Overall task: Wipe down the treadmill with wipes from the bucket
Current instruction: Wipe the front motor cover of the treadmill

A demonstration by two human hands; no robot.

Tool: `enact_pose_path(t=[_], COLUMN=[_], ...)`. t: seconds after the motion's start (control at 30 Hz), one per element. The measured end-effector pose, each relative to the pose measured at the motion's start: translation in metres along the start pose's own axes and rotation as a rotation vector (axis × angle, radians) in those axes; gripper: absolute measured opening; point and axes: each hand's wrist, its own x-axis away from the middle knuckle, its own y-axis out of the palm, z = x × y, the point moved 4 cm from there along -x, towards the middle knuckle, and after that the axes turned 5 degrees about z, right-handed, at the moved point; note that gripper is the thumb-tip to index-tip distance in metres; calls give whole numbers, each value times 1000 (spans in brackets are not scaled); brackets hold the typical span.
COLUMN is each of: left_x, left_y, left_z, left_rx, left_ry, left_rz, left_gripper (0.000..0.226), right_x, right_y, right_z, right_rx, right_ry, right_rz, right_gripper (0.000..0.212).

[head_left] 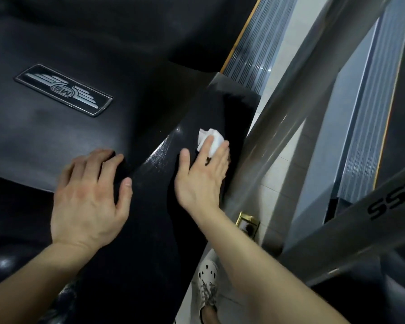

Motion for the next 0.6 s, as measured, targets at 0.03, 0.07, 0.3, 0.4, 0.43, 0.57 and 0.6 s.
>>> enact_pose_path(t=[0.03, 0.07, 0.3, 0.4, 0.43, 0.57, 0.6], left_x=[0, 0, 0, 0, 0, 0, 0], left_y=[0, 0, 1, 0, -1, -3, -3], left_z=[1, 1, -2, -2, -2, 0, 1], left_rx=[4, 7, 17, 25, 29, 36, 40], left_ry=[2, 4, 8, 8, 7, 8, 11], left_rz=[-1, 0, 18, 9, 4, -4, 2], left_gripper=[53, 53, 52, 52, 52, 50, 50], right_x=[-30, -73, -224, -127, -82, -92, -130], right_y=[0, -2, -38, -19, -14, -24, -28], right_z=[0, 1, -12, -31, -32, -32, -39], right_rx=[4, 10, 14, 0, -27, 74, 141], right_ry=[18, 60, 243, -145, -261, -512, -494], right_rz=[31, 110, 204, 91, 5, -104, -100], right_gripper=[76, 73, 56, 58, 58, 60, 63])
